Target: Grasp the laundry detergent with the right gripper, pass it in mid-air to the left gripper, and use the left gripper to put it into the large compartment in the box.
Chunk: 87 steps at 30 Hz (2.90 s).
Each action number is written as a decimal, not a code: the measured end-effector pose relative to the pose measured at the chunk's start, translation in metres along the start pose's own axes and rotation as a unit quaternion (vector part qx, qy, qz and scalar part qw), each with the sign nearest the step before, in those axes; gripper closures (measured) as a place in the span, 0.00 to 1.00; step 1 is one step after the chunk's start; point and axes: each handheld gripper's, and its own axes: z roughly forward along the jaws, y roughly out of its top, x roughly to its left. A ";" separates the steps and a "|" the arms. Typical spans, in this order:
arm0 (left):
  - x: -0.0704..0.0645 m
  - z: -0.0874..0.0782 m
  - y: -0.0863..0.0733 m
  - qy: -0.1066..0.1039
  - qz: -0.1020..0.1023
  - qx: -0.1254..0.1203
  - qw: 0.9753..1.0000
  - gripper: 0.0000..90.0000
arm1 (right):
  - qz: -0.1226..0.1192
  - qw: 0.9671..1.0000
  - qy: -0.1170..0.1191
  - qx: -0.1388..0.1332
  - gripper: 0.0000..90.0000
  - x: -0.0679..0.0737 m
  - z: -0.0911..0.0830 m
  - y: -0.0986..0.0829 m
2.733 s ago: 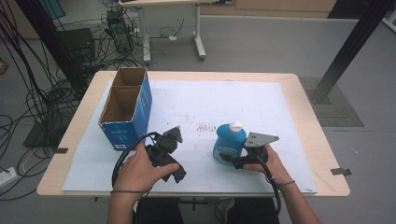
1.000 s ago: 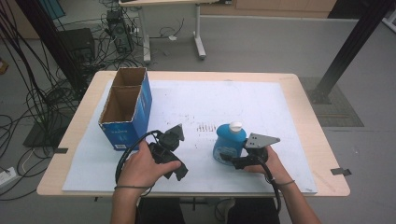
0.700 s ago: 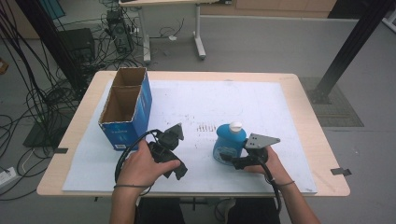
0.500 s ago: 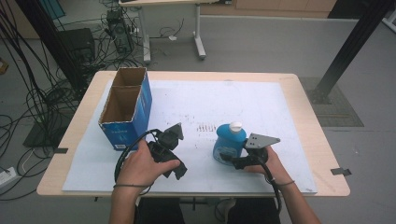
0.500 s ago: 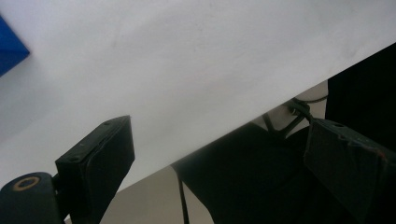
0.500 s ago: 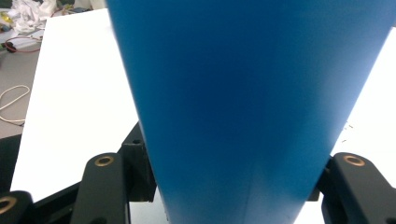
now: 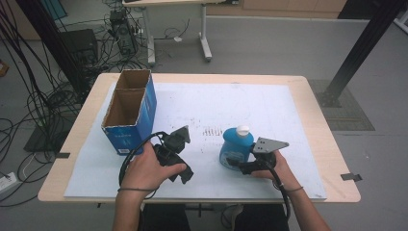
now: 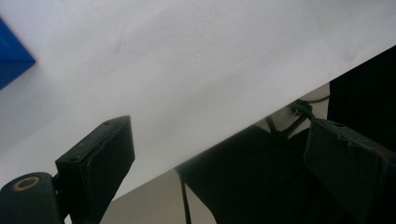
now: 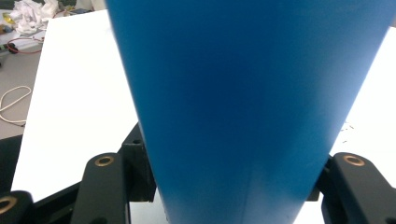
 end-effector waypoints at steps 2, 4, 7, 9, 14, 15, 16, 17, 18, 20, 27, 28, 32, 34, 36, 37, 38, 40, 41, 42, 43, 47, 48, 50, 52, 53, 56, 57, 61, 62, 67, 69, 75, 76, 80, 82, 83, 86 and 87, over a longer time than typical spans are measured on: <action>0.000 -0.002 0.001 0.004 0.005 -0.001 1.000 0.10 | 0.001 1.000 0.000 -0.001 0.45 0.000 0.000 0.000; 0.000 -0.005 0.002 0.008 0.011 -0.002 1.000 0.10 | 0.002 1.000 0.002 -0.002 0.45 -0.001 0.000 0.000; 0.001 -0.012 0.004 0.015 0.027 -0.007 1.000 0.10 | 0.008 1.000 0.003 -0.003 0.45 -0.004 0.001 0.001; 0.002 -0.017 0.005 0.018 0.036 -0.008 0.999 0.10 | 0.013 1.000 0.009 -0.007 0.45 -0.008 0.002 0.003; 0.007 -0.027 0.006 0.017 0.051 -0.014 0.998 0.10 | 0.011 1.000 0.023 -0.013 0.45 -0.018 0.000 0.016; 0.007 -0.029 0.005 0.018 0.052 -0.015 0.998 0.10 | 0.010 1.000 0.025 -0.014 0.45 -0.020 0.000 0.018; 0.007 -0.031 0.005 0.021 0.056 -0.015 0.998 0.10 | 0.010 0.999 0.029 -0.014 0.45 -0.021 -0.001 0.019; 0.008 -0.032 0.005 0.021 0.056 -0.014 0.998 0.10 | 0.009 0.999 0.035 -0.012 0.45 -0.022 -0.001 0.022; 0.008 -0.034 0.005 0.024 0.061 -0.013 0.998 0.10 | 0.008 0.999 0.037 -0.011 0.45 -0.023 -0.001 0.023; 0.008 -0.038 0.005 0.027 0.068 -0.013 0.997 0.10 | 0.005 0.999 0.047 -0.004 0.45 -0.024 0.000 0.026; 0.006 -0.056 0.007 0.030 0.094 -0.024 0.995 0.10 | -0.009 0.996 0.083 0.004 0.45 -0.027 0.001 0.044; 0.006 -0.058 0.008 0.029 0.095 -0.026 0.995 0.10 | -0.011 0.996 0.091 0.007 0.45 -0.027 0.001 0.048; 0.006 -0.069 0.012 0.024 0.110 -0.030 0.993 0.10 | -0.030 0.993 0.109 0.018 0.45 -0.028 0.003 0.061; 0.006 -0.074 0.015 0.022 0.121 -0.030 0.992 0.10 | -0.038 0.991 0.123 0.022 0.45 -0.027 0.006 0.068; 0.006 -0.078 0.019 0.023 0.131 -0.030 0.991 0.10 | -0.039 0.989 0.138 0.024 0.45 -0.026 0.008 0.073; 0.006 -0.080 0.020 0.022 0.135 -0.031 0.990 0.10 | -0.040 0.988 0.144 0.025 0.45 -0.026 0.010 0.074; 0.006 -0.082 0.022 0.023 0.139 -0.032 0.989 0.10 | -0.041 0.988 0.149 0.026 0.45 -0.025 0.011 0.076; 0.005 -0.086 0.025 0.025 0.149 -0.031 0.988 0.10 | -0.045 0.986 0.160 0.029 0.45 -0.023 0.015 0.079; 0.004 -0.088 0.026 0.024 0.151 -0.033 0.988 0.10 | -0.046 0.985 0.163 0.029 0.45 -0.022 0.017 0.080; 0.004 -0.090 0.027 0.024 0.156 -0.034 0.987 0.10 | -0.047 0.984 0.166 0.030 0.45 -0.021 0.018 0.080; 0.003 -0.091 0.027 0.025 0.159 -0.034 0.986 0.10 | -0.049 0.984 0.170 0.031 0.45 -0.019 0.020 0.081; -0.002 -0.099 0.030 0.026 0.173 -0.038 0.984 0.10 | -0.055 0.980 0.186 0.035 0.45 -0.013 0.025 0.083; -0.003 -0.101 0.030 0.024 0.180 -0.041 0.983 0.10 | -0.057 0.980 0.189 0.036 0.45 -0.012 0.026 0.083; -0.006 -0.104 0.031 0.023 0.189 -0.041 0.981 0.10 | -0.060 0.978 0.194 0.038 0.45 -0.010 0.027 0.084; -0.009 -0.108 0.033 0.022 0.200 -0.043 0.979 0.10 | -0.065 0.977 0.201 0.039 0.45 -0.007 0.029 0.087; -0.010 -0.110 0.033 0.022 0.205 -0.044 0.978 0.10 | -0.068 0.976 0.203 0.040 0.45 -0.006 0.030 0.088; -0.015 -0.114 0.035 0.022 0.219 -0.043 0.975 0.10 | -0.074 0.974 0.211 0.041 0.45 -0.003 0.032 0.091; -0.016 -0.114 0.035 0.021 0.222 -0.043 0.974 0.10 | -0.076 0.973 0.215 0.041 0.45 -0.002 0.033 0.093; -0.022 -0.116 0.037 0.019 0.236 -0.044 0.970 0.10 | -0.084 0.970 0.223 0.042 0.45 0.003 0.037 0.096; -0.023 -0.116 0.038 0.019 0.240 -0.043 0.970 0.10 | -0.084 0.970 0.225 0.042 0.45 0.004 0.037 0.096; -0.030 -0.116 0.041 0.021 0.253 -0.037 0.967 0.10 | -0.094 0.965 0.240 0.047 0.45 0.011 0.044 0.098; -0.032 -0.116 0.042 0.021 0.258 -0.034 0.965 0.10 | -0.096 0.964 0.244 0.047 0.45 0.013 0.046 0.099; -0.038 -0.117 0.046 0.021 0.273 -0.027 0.961 0.10 | -0.103 0.960 0.257 0.046 0.45 0.018 0.053 0.103; -0.039 -0.117 0.047 0.021 0.276 -0.026 0.961 0.10 | -0.105 0.959 0.260 0.047 0.45 0.019 0.054 0.104; -0.042 -0.116 0.050 0.022 0.284 -0.021 0.958 0.10 | -0.111 0.956 0.268 0.047 0.45 0.022 0.059 0.107; -0.043 -0.116 0.051 0.022 0.287 -0.021 0.957 0.10 | -0.114 0.955 0.271 0.047 0.45 0.023 0.061 0.108; -0.045 -0.116 0.051 0.022 0.288 -0.020 0.957 0.10 | -0.115 0.954 0.274 0.047 0.45 0.024 0.062 0.109; -0.048 -0.115 0.053 0.023 0.294 -0.015 0.955 0.10 | -0.120 0.952 0.277 0.049 0.45 0.026 0.066 0.110; -0.048 -0.115 0.053 0.023 0.295 -0.015 0.955 0.10 | -0.121 0.951 0.279 0.049 0.45 0.027 0.067 0.110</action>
